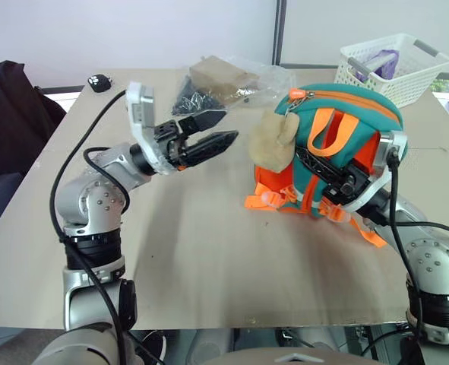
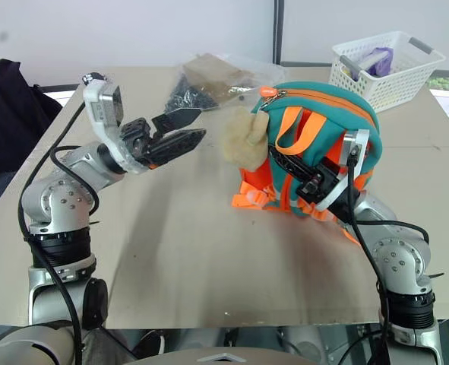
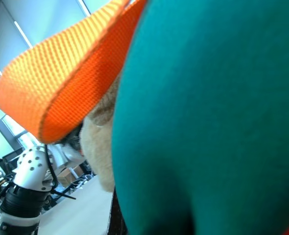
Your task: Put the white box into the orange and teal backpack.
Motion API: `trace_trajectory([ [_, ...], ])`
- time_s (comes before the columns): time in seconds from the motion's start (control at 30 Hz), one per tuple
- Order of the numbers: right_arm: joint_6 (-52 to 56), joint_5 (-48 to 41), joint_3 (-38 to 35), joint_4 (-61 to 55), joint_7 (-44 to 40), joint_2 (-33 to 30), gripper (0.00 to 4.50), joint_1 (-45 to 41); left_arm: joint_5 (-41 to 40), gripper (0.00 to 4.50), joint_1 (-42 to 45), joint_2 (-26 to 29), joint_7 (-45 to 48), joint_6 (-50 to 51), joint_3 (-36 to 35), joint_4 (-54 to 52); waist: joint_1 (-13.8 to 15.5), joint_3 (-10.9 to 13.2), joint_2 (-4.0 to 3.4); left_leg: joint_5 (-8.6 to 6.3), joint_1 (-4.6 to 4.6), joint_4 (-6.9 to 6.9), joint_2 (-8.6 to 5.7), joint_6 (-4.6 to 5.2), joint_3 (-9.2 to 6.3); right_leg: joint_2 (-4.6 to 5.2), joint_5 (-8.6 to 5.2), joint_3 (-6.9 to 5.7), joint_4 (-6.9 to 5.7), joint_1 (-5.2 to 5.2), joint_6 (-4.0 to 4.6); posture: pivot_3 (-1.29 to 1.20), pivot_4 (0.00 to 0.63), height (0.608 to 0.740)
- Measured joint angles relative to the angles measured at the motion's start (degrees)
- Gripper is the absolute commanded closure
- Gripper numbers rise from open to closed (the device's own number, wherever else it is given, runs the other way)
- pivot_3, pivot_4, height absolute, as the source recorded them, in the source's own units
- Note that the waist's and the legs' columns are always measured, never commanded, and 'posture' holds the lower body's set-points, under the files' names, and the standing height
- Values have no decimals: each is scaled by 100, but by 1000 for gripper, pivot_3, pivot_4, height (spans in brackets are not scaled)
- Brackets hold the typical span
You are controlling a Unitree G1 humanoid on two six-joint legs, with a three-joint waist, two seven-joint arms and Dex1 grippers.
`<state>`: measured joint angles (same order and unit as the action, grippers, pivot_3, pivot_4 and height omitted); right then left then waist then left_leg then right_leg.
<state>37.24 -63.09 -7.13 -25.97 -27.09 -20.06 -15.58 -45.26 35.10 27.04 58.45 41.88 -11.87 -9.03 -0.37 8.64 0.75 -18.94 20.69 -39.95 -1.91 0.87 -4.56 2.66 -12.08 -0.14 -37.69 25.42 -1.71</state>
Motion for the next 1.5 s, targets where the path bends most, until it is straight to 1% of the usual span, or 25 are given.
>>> trace_trajectory([
  [0.17, 9, 16, 40, 14, 18, 15, 4500, -108, 362, 45, 160, -239, -215, -246, 721, 29, -45, 0, 0, 1, -3, -3, 3, -2, 3, -9, 1, 4, -11, 2, 2, 0, 150, 725],
  [0.27, 12, 15, 40, 14, 83, 16, 4500, -121, 645, 45, 256, -227, -160, -530, 1000, 215, -47, 0, 0, 1, -3, -3, 3, -1, 8, -10, 0, 5, -11, 3, 3, 0, 150, 725],
  [0.37, 16, 12, 40, 7, 140, 18, 4500, -121, 667, 45, 256, -229, 17, -608, 1049, 333, -42, 0, 0, 1, -1, -4, 3, -1, 7, -9, 1, 3, -8, 3, 2, 0, 150, 725],
  [0.5, 16, 11, 40, -12, 208, 17, 4500, -120, 451, 45, 256, -217, 133, -511, 1004, 334, -42, 0, 0, 1, 0, -6, 3, -1, 6, -8, 1, 4, -8, 3, 2, 0, 150, 725],
  [0.57, 16, 11, 40, -23, 239, 17, 4500, -120, 397, 546, 255, -202, 133, -465, 970, 359, -44, 0, 0, 1, 0, -5, 4, -1, 6, -9, 1, 4, -9, 3, 2, 0, 150, 725],
  [0.63, 16, 11, 40, -28, 251, 15, 4500, -120, 335, 1193, 255, -131, 155, -446, 924, 432, -46, 0, 0, 1, -1, -6, 4, -1, 7, -10, 1, 3, -9, 3, 2, 0, 150, 725],
  [0.67, 22, 10, 43, -29, 254, 15, 4500, -120, 317, 1777, 256, -98, 207, -455, 859, 558, -46, 0, 0, 0, -2, -6, 4, -1, 8, -12, 1, 1, -10, 3, 2, 0, 150, 725],
  [0.77, 47, 8, 43, -29, 263, 7, 4500, -120, 302, 3089, 256, 45, 314, -519, 697, 980, -47, 0, 0, 1, -2, -6, 4, -1, 9, -35, 0, -3, -10, 3, 2, 0, 150, 725],
  [0.83, 58, 5, 43, -30, 265, 7, 4500, -120, 316, 3867, 252, 56, 347, -529, 689, 1049, -43, 0, 0, 0, 1, -7, 4, 0, 8, -34, 1, -1, -8, 3, 2, 0, 150, 725],
  [0.9, 69, 0, 43, -30, 266, 7, 4500, -120, 362, 4287, 223, 70, 384, -586, 730, 1045, -42, 0, 0, 0, 1, -7, 4, 0, 9, -32, 1, 1, -7, 3, 2, 0, 150, 725],
  [1.0, 80, -1, 43, -31, 283, 9, 4500, -120, 545, 4339, 155, 79, 341, -762, 756, 1157, -44, 0, 0, 0, -1, -7, 6, 0, 8, -15, 1, 8, -9, 3, 2, 0, 150, 725],
  [1.13, 84, -3, 43, -50, 321, 9, 4500, -114, 715, 4340, 157, 110, 213, -1033, 642, 1565, -49, 0, 0, 0, -3, -7, 8, -1, 8, -18, 1, 5, -11, 3, 4, 0, 150, 725],
  [1.23, 83, -15, 27, -106, 352, -2, 4500, -72, 887, 4340, 206, 307, 55, -1272, 424, 1986, -54, 0, 0, 0, -3, -7, 8, 0, 8, -19, 1, 1, -10, 4, 4, 0, 150, 725],
  [1.27, 82, -14, 19, -131, 350, -13, 4500, -36, 1076, 4340, 252, 413, 13, -1446, 416, 2179, -48, 0, 0, 0, -2, -7, 8, 0, 7, -19, 1, -1, -10, 4, 4, 0, 150, 725],
  [1.33, 63, -7, 5, -154, 349, -18, 4500, 43, 1833, 4341, 222, 696, 26, -2041, 848, 2479, -40, -2, -4, 0, -4, -6, 2, 1, 10, -19, 1, -3, -8, 2, 3, 0, 150, 725],
  [1.37, 59, -3, 5, -155, 348, -17, 4500, 61, 2062, 4346, 176, 705, 27, -2201, 1030, 2564, -37, -2, -4, -1, -4, -6, 0, 1, 12, -19, 1, -3, -8, 2, 3, 0, 150, 725],
  [1.47, 33, 3, 5, -169, 337, -17, 4500, 88, 3109, 4351, -94, 724, 88, -2825, 2104, 2968, -31, -3, -2, -1, -3, -7, -2, 2, 12, -19, 2, -1, -6, 2, 2, 0, 150, 725],
  [1.5, 28, 10, -7, -168, 334, -24, 4500, 142, 3248, 4351, -146, 754, 154, -2996, 2192, 2893, -32, -7, 7, -1, -2, -7, 3, 2, 8, -13, 1, 3, -7, 2, 3, 0, 150, 725],
])
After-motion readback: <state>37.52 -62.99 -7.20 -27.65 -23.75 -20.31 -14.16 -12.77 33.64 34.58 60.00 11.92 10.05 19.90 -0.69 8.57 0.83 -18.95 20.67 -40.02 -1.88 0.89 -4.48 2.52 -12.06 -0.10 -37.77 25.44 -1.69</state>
